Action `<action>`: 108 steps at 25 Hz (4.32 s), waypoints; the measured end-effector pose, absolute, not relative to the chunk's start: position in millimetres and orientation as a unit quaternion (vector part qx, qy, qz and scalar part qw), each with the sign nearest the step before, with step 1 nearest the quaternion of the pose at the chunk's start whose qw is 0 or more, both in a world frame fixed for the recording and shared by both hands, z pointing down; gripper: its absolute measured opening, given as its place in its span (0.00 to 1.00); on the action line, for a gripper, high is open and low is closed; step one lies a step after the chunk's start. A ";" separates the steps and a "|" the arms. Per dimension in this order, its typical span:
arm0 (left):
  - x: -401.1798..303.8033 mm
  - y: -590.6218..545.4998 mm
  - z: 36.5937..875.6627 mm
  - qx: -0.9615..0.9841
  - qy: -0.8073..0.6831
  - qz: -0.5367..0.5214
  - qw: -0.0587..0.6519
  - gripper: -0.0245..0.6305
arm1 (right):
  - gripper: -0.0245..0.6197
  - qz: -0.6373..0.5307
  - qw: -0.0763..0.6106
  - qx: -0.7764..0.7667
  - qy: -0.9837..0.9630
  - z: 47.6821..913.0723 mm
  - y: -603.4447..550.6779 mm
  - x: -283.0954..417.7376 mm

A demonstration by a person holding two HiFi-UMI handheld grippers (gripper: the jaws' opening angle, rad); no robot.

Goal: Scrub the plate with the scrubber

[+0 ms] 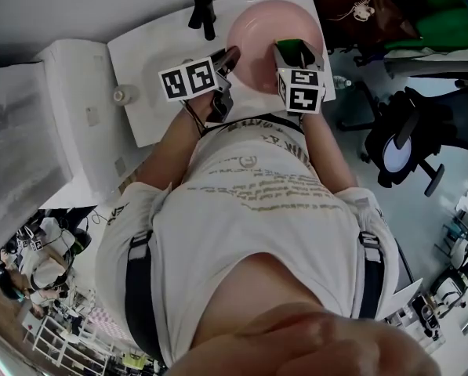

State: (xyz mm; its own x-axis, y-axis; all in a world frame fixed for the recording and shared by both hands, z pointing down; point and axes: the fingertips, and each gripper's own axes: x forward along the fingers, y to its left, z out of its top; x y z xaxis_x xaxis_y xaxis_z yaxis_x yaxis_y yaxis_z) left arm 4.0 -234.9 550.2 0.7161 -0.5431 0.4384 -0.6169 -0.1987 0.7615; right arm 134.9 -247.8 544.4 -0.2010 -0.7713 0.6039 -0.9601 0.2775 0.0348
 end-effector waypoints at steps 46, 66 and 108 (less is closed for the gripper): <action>-67.2 -172.5 662.8 0.636 -0.444 0.085 0.625 0.12 | 0.43 0.148 0.193 0.524 -0.816 519.1 -227.9 88.1; -131.7 -135.6 722.6 0.427 -0.526 0.026 0.735 0.15 | 0.43 0.154 0.167 0.501 -0.835 515.7 -236.0 70.5; -145.9 -246.9 419.8 0.744 -0.642 0.063 0.177 0.07 | 0.43 0.069 -0.024 0.446 -0.892 368.7 -283.6 10.4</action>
State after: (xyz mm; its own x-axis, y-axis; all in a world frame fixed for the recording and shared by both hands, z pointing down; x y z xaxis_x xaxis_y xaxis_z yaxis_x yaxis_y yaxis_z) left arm -145.9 -246.9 419.8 0.1684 -0.9323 0.3200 -0.9767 -0.1139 0.1821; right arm 10.4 -283.6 368.7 -0.6002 -0.7996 0.0196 -0.7931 0.5918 -0.1442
